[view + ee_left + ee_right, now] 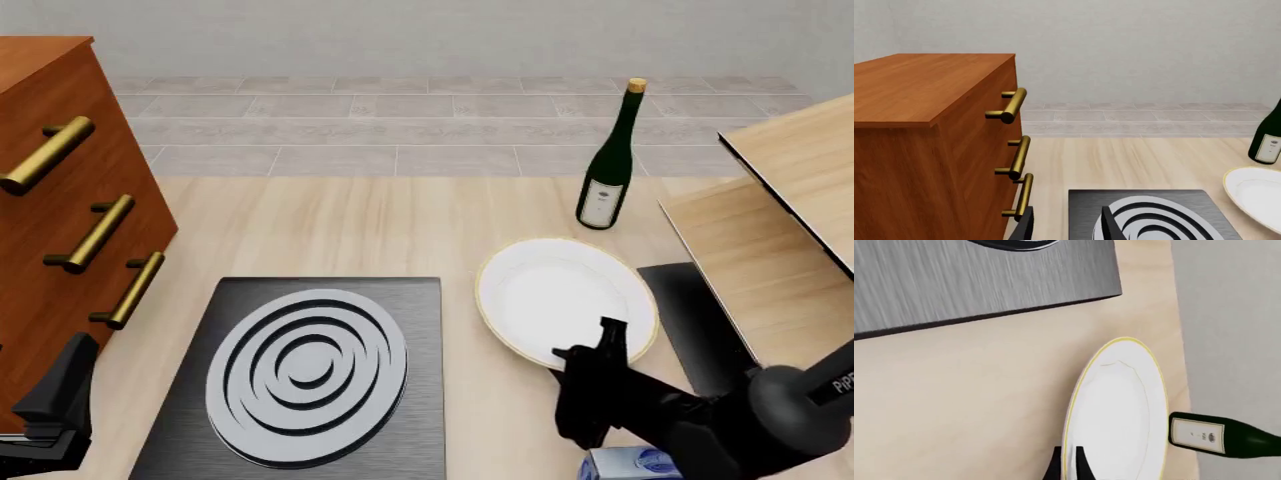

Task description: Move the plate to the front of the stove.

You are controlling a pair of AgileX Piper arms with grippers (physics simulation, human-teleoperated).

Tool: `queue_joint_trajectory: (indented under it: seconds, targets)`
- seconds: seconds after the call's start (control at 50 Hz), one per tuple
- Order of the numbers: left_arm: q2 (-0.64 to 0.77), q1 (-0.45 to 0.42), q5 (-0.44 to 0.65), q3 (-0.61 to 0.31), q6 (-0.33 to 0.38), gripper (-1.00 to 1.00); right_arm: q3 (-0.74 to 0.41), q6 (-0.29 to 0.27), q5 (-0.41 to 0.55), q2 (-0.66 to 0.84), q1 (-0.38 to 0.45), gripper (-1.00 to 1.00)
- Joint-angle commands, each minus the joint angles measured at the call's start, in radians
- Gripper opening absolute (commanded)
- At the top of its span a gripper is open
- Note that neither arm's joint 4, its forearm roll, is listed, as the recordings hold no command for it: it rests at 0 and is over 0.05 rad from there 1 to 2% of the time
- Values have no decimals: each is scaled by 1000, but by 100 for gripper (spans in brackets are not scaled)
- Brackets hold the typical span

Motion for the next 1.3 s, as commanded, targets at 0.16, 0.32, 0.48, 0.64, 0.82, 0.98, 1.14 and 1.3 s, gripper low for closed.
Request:
queue_joint_trajectory:
  seconds: [0.16, 0.32, 0.48, 0.64, 0.82, 0.98, 1.14, 1.3]
  targets:
    - [0, 0, 0, 0, 0, 100, 12, -37, 101, -68, 1, -100]
    - [0, 0, 0, 0, 0, 100, -6, -31, 128, -89, 5, -100]
    - [0, 0, 0, 0, 0, 100, -22, -22, 155, -116, 5, -100]
    - [0, 0, 0, 0, 0, 100, -40, -10, 177, -137, 13, -100]
    - [0, 0, 0, 0, 0, 100, -73, 9, 223, -181, 21, -100]
    - [0, 0, 0, 0, 0, 100, -93, 11, 242, -195, 22, -100]
    - [0, 0, 0, 0, 0, 100, -91, -4, 237, -204, 24, -100]
    - [0, 0, 0, 0, 0, 100, -106, -14, 246, -219, 25, -100]
